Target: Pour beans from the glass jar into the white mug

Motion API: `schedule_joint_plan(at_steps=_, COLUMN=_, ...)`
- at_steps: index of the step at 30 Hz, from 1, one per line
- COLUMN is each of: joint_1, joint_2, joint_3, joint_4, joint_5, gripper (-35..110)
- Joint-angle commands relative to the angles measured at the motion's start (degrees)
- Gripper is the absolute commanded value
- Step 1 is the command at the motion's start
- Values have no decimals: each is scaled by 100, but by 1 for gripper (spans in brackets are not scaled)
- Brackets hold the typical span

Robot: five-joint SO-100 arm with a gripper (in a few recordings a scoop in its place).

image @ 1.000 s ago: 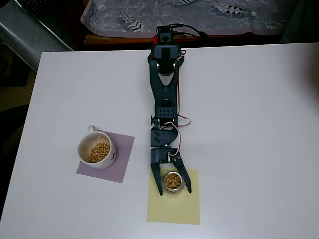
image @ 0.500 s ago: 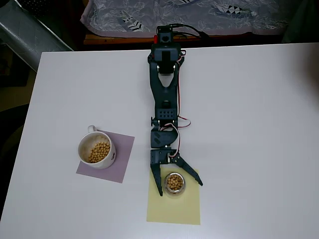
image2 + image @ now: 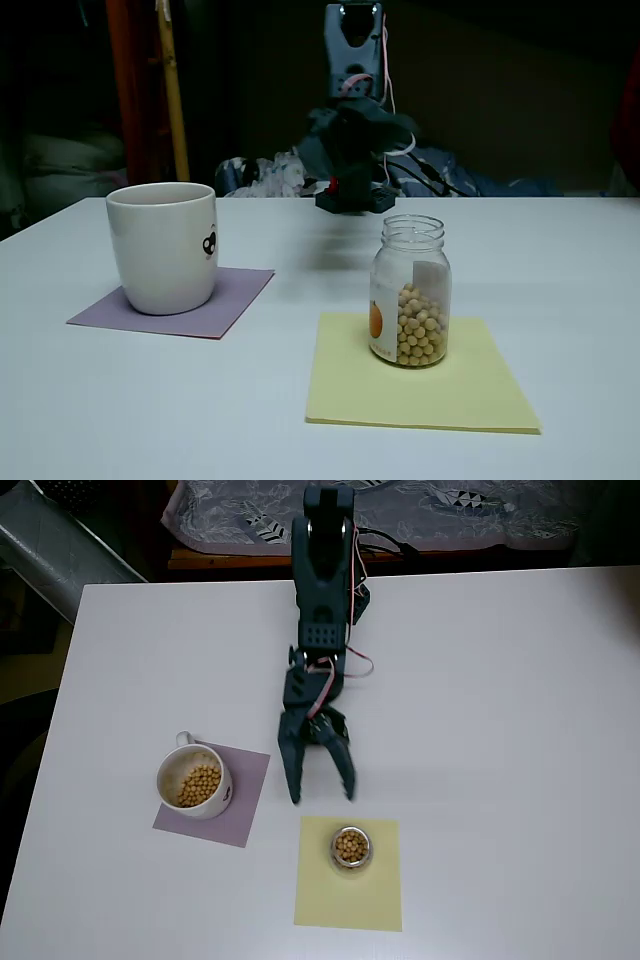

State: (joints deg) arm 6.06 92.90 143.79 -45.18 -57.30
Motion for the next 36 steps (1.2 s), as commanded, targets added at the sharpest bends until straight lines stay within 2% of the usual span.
schedule_joint_plan(at_steps=1, joint_1=149, joint_2=1178, joint_3=914, joint_4=-167, joint_5=510, gripper=30)
schedule_joint_plan(at_steps=9, joint_1=448, joint_2=3094, joint_3=2821, joint_4=35, joint_5=1529, gripper=31)
schedule_joint_plan(at_steps=13, joint_1=536, joint_2=4579, joint_3=3287, joint_4=1433, joint_5=2065, gripper=34)
schedule_joint_plan(at_steps=21, joint_1=501, joint_2=7963, joint_3=3718, joint_4=5432, joint_5=3155, gripper=28)
schedule_joint_plan(at_steps=26, joint_1=554, joint_2=8534, joint_3=3718, joint_4=6416, joint_5=3524, gripper=26)
schedule_joint_plan(at_steps=31, joint_1=519, joint_2=9492, joint_3=3727, joint_4=8042, joint_5=4122, gripper=8)
schedule_joint_plan(at_steps=36, joint_1=220, joint_2=9853, joint_3=3727, joint_4=9062, joint_5=4966, gripper=0)
